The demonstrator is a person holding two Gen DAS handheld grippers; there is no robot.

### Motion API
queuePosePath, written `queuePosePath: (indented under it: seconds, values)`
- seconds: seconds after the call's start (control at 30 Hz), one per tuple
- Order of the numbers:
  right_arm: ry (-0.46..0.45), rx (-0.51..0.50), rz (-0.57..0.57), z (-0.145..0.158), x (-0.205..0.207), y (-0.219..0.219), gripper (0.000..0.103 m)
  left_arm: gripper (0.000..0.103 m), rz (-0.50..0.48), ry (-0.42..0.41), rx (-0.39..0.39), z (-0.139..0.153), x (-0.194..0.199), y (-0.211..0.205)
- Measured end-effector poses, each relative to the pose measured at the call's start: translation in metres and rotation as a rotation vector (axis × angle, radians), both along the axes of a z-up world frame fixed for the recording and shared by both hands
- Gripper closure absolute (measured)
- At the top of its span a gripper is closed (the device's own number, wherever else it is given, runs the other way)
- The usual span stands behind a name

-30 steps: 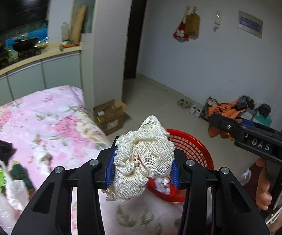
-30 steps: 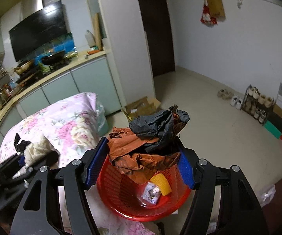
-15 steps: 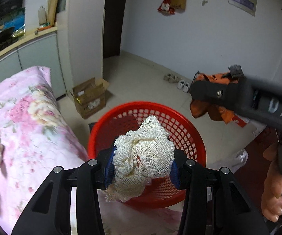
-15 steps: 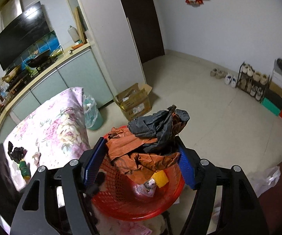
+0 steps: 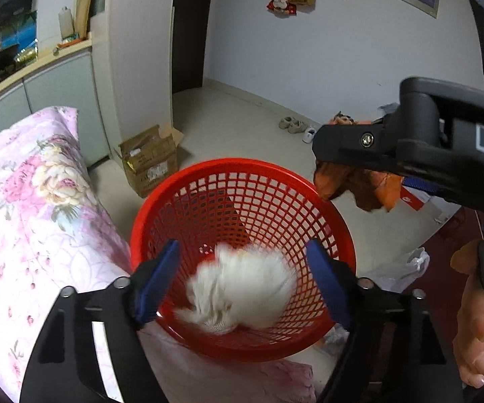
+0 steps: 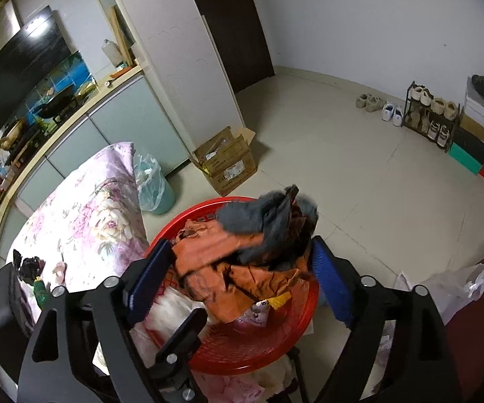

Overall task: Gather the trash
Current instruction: 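Carry both items to the red basket and open both tools to drop them, then move both tools back over the bed toward the yellow foam net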

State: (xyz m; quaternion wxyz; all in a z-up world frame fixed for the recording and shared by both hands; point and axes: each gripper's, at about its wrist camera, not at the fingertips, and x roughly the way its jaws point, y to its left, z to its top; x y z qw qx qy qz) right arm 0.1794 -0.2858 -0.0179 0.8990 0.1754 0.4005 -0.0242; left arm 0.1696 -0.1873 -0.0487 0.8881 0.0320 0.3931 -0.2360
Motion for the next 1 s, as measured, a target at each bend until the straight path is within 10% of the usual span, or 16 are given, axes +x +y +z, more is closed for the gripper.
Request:
queuePosePath:
  seconds: [1.0]
  values:
    - [-0.199,0.018,0.124,0.049,-0.037,0.041,0.018,0.025,0.220,-0.180,-0.050,0.066,-0.062,0.112]
